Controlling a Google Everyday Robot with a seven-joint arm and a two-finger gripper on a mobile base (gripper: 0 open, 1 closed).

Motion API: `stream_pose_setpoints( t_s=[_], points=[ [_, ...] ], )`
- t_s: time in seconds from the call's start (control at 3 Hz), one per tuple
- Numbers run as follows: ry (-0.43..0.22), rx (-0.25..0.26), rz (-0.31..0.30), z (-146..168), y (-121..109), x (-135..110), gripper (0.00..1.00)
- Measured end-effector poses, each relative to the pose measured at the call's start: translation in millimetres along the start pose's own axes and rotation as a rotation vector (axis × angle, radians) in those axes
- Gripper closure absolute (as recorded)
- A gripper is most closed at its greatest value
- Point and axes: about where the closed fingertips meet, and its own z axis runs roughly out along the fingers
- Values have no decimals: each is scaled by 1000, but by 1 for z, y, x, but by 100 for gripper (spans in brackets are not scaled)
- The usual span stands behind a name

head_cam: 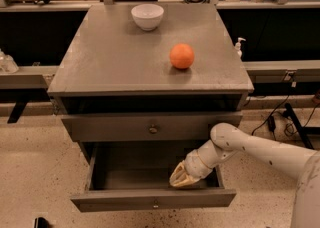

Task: Open middle drawer

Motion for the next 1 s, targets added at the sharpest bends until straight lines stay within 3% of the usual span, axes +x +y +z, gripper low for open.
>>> stream_pose_setpoints(
  t_s=[0.33, 0.67, 1.0],
  points=[
    [21, 62, 50, -4, -18, -2, 100],
    [70, 117, 138, 4, -25, 8, 100],
    [108, 125, 202, 27, -21, 28, 100]
  ],
)
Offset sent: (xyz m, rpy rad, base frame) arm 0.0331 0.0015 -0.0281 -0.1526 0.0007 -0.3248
